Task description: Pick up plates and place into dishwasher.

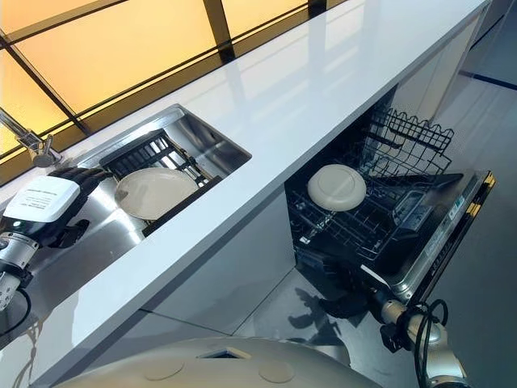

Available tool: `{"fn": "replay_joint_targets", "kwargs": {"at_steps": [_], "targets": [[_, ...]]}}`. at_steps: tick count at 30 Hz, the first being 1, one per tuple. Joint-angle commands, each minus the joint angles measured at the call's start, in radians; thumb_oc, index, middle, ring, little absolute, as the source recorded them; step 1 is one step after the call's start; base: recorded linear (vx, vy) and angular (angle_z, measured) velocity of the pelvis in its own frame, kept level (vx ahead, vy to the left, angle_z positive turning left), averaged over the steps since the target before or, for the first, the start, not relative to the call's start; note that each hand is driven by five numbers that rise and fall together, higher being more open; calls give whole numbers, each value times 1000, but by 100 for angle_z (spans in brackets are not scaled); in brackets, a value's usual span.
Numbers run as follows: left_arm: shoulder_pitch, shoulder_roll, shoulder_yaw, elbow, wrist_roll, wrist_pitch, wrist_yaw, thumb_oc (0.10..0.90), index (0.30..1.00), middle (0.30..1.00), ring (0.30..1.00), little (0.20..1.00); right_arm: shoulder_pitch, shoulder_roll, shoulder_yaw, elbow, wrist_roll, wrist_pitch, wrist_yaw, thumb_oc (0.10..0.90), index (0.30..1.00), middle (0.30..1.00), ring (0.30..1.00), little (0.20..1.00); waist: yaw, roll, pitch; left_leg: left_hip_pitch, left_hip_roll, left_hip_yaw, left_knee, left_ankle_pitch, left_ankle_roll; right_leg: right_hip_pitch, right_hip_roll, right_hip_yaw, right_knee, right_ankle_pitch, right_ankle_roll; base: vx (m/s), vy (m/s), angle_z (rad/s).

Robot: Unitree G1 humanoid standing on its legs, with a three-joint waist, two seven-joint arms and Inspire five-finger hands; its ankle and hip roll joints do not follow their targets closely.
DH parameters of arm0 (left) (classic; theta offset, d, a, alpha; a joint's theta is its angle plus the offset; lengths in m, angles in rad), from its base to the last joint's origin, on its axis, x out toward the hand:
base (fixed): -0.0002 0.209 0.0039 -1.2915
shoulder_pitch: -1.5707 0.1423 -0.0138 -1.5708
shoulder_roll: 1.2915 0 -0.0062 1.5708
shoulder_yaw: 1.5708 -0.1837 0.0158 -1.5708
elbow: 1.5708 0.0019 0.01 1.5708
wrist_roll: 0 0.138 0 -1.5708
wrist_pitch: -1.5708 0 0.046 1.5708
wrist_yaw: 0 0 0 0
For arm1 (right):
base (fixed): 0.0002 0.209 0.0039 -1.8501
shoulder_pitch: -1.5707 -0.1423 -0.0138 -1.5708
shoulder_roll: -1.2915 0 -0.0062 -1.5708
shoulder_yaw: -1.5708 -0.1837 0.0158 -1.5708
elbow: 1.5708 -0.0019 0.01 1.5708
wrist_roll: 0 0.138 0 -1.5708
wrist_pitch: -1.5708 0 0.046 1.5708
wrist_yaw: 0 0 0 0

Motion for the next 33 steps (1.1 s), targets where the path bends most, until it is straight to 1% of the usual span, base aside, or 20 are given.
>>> {"fn": "replay_joint_targets", "kwargs": {"at_steps": [1, 5, 9, 14, 20, 23, 25, 26, 28, 29, 30, 32, 33], "targets": [[-62, 53, 171, -18, -86, 49, 98, 800, 900, 900, 900, 900, -62, -7, 43, -61, 25, -97, -5, 800, 900, 900, 900, 900, -12, -12, -4, -12, -84, -11, 10, -77, 30, -68, 6, -62, 114, -77, 33, 0, 0, 0], [-61, 43, 173, -11, -84, 40, 105, 800, 900, 900, 900, 900, -55, -4, 42, -60, 22, -98, -3, 800, 900, 900, 900, 900, -13, -11, -4, -12, -83, -13, 8, -76, 29, -68, 7, -61, 110, -76, 33, 0, 0, 0], [-59, 36, 174, 3, -87, 45, 156, 800, 900, 900, 900, 900, -53, -5, 36, -62, 22, -96, -9, 800, 900, 900, 900, 900, -16, -9, 0, -11, -83, -15, 8, -75, 26, -68, 8, -58, 107, -74, 32, 0, 0, 0], [-61, 29, 186, 16, -114, 6, 194, 800, 900, 900, 900, 900, -45, -1, 29, -56, 9, -104, -6, 800, 900, 900, 900, 900, -19, -9, -2, -12, -81, -14, 7, -74, 23, -68, 10, -56, 106, -75, 32, 0, 0, 0], [-118, 9, 115, -15, -85, -31, 168, 800, 900, 900, 900, 900, -49, 4, 37, -60, 0, -87, -9, 800, 900, 900, 900, 900, -26, -12, 2, -8, -79, -13, 8, -72, 23, -64, 12, -52, 113, -78, 31, 0, 0, 0], [-152, 3, 55, -37, -39, -30, 139, 800, 900, 900, 900, 900, -55, 3, 44, -63, -1, -77, -14, 800, 900, 900, 900, 900, -32, -12, 4, -3, -78, -11, 9, -72, 24, -62, 13, -48, 118, -78, 31, 33, -9, 0], [-173, 6, 21, -51, -40, -30, 118, 800, 900, 900, 900, 900, -60, 2, 49, -63, -8, -76, -20, 800, 900, 900, 900, 900, -35, -13, 6, -2, -78, -10, 11, -71, 26, -61, 14, -44, 119, -78, 31, 0, 0, 0], [-183, 3, 6, -55, -65, -29, 100, 800, 900, 900, 900, 900, -63, 1, 50, -64, -8, -72, -21, 800, 900, 900, 900, 900, -37, -13, 6, -2, -78, -9, 11, -72, 26, -61, 14, -42, 120, -78, 31, 0, 0, 0], [-203, -14, -17, -69, -168, -19, 55, 800, 900, 900, 900, 900, -67, 2, 52, -66, -10, -65, -22, 800, 900, 900, 900, 900, -41, -14, 6, 0, -77, -8, 10, -72, 28, -62, 17, -37, 120, -78, 31, 0, 0, 0], [-217, -31, -26, -75, -276, -6, 15, 800, 900, 900, 900, 900, -69, 4, 54, -66, -9, -59, -25, 800, 900, 900, 900, 900, -42, -14, 5, -1, -76, -8, 9, -70, 28, -62, 18, -33, 120, -77, 32, 0, 0, 0], [-224, -41, -27, -77, -305, 0, 7, 800, 900, 900, 900, 900, -71, 6, 56, -66, -10, -57, -26, 800, 900, 900, 900, 900, -43, -15, 5, -1, -76, -8, 9, -70, 28, -63, 19, -32, 120, -77, 32, 9, -6, -4], [-263, -93, -22, -91, -406, 46, -27, 800, 900, 900, 900, 900, -80, 14, 58, -62, -17, -46, -28, 800, 900, 900, 900, 900, -45, -19, 4, -1, -75, -7, 7, -68, 29, -64, 21, -26, 118, -74, 32, 17, -4, -5], [-280, -110, -18, -94, -435, 67, -25, 800, 900, 900, 900, 900, -84, 18, 59, -59, -21, -43, -29, 800, 900, 900, 900, 900, -46, -20, 3, -1, -75, -7, 6, -68, 30, -65, 22, -23, 118, -72, 32, 23, -6, -4]]}}
